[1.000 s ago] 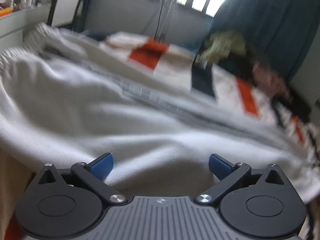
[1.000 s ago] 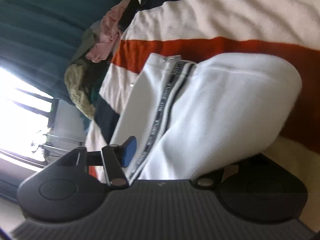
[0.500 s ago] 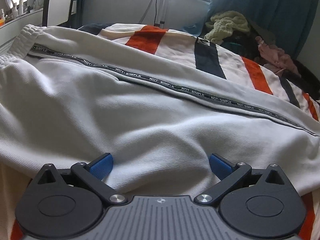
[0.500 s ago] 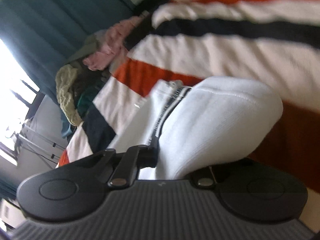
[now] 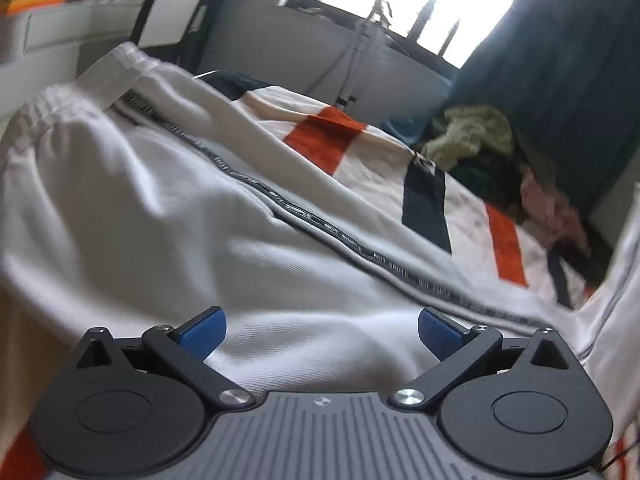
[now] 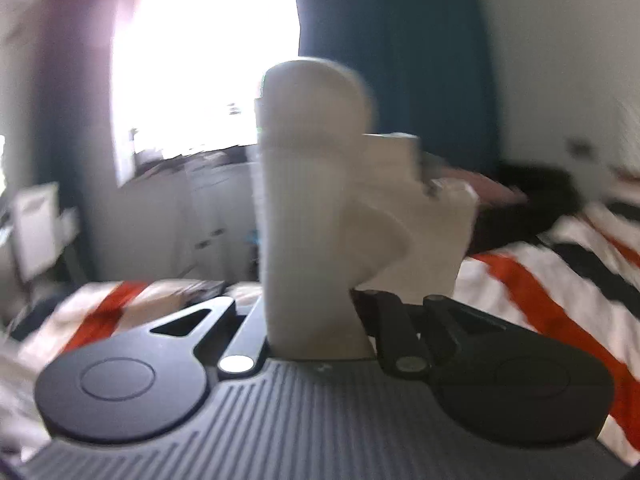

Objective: Fold clothes

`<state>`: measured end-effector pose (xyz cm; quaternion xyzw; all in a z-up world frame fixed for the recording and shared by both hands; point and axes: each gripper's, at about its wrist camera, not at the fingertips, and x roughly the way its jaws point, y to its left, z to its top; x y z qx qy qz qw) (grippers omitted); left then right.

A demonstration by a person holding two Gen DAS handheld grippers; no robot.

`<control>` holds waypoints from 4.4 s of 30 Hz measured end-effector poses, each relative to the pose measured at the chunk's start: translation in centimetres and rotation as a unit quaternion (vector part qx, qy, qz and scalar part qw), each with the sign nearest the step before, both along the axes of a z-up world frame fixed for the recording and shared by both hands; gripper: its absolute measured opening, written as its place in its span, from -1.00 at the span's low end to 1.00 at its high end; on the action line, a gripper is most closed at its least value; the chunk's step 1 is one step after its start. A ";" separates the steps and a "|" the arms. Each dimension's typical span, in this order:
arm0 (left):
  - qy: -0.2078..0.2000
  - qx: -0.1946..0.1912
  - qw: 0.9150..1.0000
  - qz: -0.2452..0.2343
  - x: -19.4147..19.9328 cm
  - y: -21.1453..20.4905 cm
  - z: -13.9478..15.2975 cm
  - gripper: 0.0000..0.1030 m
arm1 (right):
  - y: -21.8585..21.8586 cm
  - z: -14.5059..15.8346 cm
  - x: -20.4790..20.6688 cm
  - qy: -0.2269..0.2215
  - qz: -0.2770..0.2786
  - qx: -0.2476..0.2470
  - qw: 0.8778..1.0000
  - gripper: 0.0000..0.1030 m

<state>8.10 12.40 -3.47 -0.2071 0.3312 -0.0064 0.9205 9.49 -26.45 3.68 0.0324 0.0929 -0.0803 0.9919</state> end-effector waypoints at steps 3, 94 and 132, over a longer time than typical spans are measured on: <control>-0.008 -0.012 1.000 0.018 -0.2 0.7 0.1 0.99 | 6.1 -4.2 0.5 0.054 0.079 -0.048 0.994 -0.75; -0.078 0.036 0.981 -0.174 -2.9 -9.2 -0.9 -0.30 | -1.7 -9.3 0.9 0.297 0.040 0.195 0.934 -0.19; -0.033 -0.025 0.966 0.257 0.3 12.0 1.9 -0.77 | 0.3 -8.5 -0.5 0.301 0.052 0.141 0.942 -0.19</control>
